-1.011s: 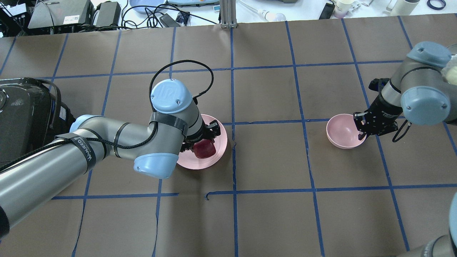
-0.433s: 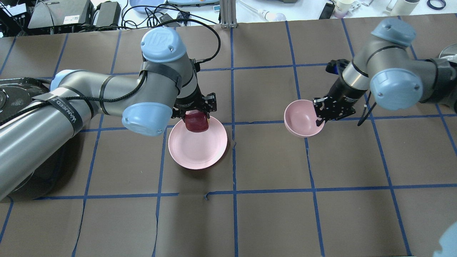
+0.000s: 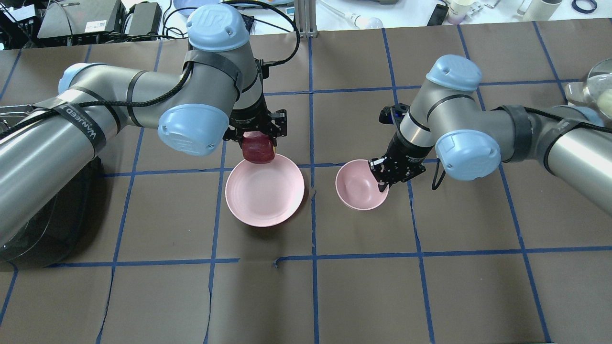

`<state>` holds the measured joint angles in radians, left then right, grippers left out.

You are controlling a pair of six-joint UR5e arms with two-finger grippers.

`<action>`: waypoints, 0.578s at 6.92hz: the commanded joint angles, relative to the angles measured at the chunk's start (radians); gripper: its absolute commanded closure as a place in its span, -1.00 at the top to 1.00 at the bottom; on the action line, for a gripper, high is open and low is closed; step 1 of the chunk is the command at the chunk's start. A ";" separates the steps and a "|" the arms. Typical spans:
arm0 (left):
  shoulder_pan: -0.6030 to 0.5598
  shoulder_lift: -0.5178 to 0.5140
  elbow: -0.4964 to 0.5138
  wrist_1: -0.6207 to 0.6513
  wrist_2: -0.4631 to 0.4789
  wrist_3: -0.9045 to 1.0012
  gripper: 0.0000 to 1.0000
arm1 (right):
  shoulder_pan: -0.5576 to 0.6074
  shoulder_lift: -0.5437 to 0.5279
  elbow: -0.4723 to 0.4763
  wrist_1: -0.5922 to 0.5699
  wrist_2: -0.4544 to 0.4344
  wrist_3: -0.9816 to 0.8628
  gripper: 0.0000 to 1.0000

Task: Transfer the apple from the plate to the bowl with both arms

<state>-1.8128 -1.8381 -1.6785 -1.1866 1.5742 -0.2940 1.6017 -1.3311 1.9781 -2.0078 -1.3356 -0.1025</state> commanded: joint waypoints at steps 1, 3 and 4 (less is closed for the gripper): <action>-0.010 -0.003 0.000 -0.002 -0.006 -0.139 -1.00 | 0.012 0.012 0.054 -0.055 -0.019 -0.005 -1.00; -0.043 -0.004 -0.003 -0.001 -0.086 -0.437 -1.00 | 0.007 0.006 0.033 -0.080 -0.022 -0.022 0.56; -0.078 -0.009 -0.004 0.002 -0.089 -0.597 -1.00 | -0.002 0.003 0.016 -0.077 -0.027 -0.022 0.81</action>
<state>-1.8563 -1.8434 -1.6810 -1.1871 1.5068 -0.6979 1.6077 -1.3258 2.0108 -2.0794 -1.3576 -0.1216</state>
